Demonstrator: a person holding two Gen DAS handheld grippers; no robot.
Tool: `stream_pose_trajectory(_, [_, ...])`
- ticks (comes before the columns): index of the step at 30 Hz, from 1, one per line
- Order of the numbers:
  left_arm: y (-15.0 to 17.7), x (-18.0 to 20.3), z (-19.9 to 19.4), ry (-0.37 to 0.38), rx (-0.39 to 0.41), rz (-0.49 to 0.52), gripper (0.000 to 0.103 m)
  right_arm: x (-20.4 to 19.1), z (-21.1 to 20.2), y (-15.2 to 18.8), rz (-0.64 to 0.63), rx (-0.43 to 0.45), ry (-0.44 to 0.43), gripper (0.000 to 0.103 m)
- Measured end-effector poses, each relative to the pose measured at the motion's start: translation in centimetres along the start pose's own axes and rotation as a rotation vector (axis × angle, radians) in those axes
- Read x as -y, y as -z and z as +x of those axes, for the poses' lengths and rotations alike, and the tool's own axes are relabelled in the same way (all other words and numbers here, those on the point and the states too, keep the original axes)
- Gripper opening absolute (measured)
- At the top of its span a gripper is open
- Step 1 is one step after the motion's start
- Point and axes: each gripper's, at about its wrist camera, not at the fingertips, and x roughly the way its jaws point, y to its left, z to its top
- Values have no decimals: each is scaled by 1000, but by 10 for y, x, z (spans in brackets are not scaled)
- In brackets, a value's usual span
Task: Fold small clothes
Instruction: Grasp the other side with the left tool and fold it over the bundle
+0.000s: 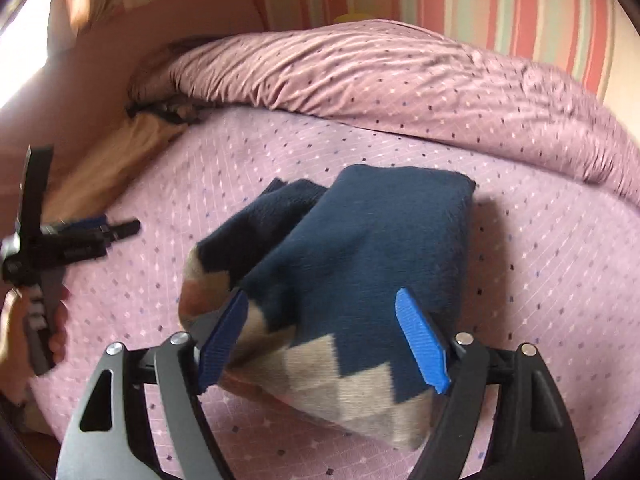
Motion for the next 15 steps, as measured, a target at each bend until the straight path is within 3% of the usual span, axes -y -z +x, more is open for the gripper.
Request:
stream_pose_trajectory(4, [2, 44, 2, 89, -13, 45, 97, 37, 2, 10, 83, 22, 44, 77])
stream_pose_trajectory(9, [7, 103, 12, 253, -44, 97, 97, 61, -10, 21, 124, 60, 85, 77])
stream_pose_trajectory(15, [6, 143, 9, 326, 6, 164, 100, 90, -15, 28, 154, 62, 135, 77])
